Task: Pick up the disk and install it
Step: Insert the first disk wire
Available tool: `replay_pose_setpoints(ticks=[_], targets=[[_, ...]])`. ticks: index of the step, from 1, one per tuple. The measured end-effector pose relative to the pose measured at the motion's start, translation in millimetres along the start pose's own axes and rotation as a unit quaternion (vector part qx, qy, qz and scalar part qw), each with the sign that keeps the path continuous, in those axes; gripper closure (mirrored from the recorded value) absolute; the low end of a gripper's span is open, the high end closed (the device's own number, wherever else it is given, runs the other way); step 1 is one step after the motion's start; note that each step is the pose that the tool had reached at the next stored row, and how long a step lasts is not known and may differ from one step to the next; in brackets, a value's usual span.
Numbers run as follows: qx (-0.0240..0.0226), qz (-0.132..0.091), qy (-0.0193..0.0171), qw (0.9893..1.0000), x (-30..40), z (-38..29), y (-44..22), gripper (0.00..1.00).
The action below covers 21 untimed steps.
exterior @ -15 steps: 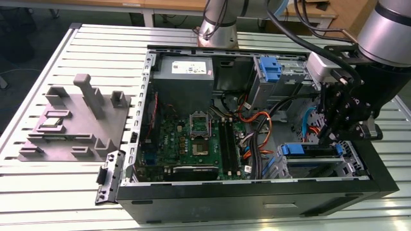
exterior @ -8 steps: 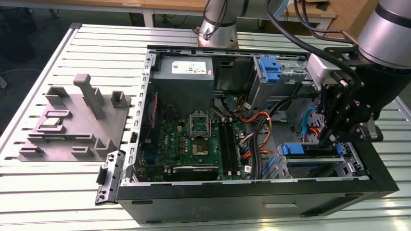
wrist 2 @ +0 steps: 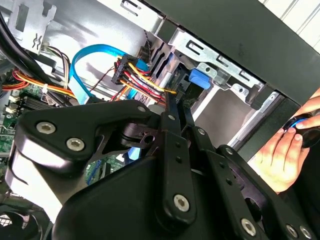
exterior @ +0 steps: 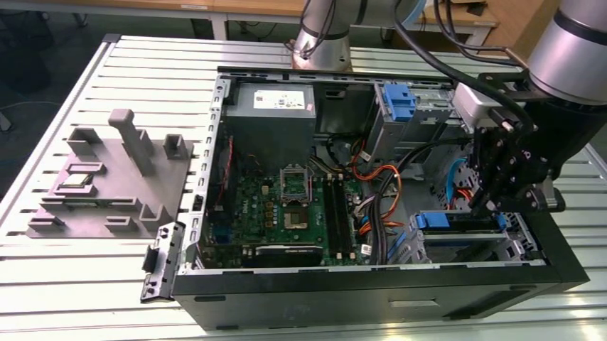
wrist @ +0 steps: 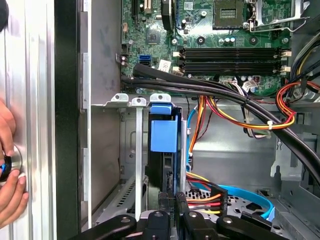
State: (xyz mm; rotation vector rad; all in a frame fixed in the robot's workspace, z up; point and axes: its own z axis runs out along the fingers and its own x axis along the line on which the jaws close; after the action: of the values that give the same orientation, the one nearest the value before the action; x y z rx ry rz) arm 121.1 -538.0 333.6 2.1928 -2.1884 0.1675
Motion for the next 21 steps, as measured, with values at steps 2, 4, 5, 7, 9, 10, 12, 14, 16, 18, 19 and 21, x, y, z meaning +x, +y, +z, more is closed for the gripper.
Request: replay_pose_setpoints(ticks=[2, 4, 5, 7, 9, 10, 12, 14, 16, 18, 19, 21], targets=[[0.0000, 0.000, -0.0003, 1.0000, 0.0, 0.3, 0.0, 0.83], [0.0000, 0.000, -0.0004, 1.0000, -0.1, 0.9, 0.1, 0.83], [0.0000, 0.000, -0.0004, 1.0000, -0.2, 1.2, 0.1, 0.83], [0.0000, 0.000, -0.0004, 1.0000, -0.2, 1.6, 0.2, 0.83], [0.0000, 0.000, -0.0004, 1.0000, -0.2, 1.8, 0.3, 0.83], [0.0000, 0.000, -0.0005, 1.0000, -0.2, 2.0, 0.3, 0.83], [0.0000, 0.000, -0.0008, 1.0000, -0.3, 2.5, 0.4, 0.83], [0.0000, 0.000, -0.0010, 1.0000, -0.3, 3.1, 0.4, 0.83], [0.0000, 0.000, -0.0012, 1.0000, -0.4, 3.5, 0.4, 0.83], [0.0000, 0.000, -0.0013, 1.0000, -0.4, 4.0, 0.4, 0.83], [0.0000, 0.000, -0.0013, 1.0000, -0.4, 4.2, 0.5, 0.83], [0.0000, 0.000, -0.0015, 1.0000, -0.5, 4.9, 0.5, 0.83]])
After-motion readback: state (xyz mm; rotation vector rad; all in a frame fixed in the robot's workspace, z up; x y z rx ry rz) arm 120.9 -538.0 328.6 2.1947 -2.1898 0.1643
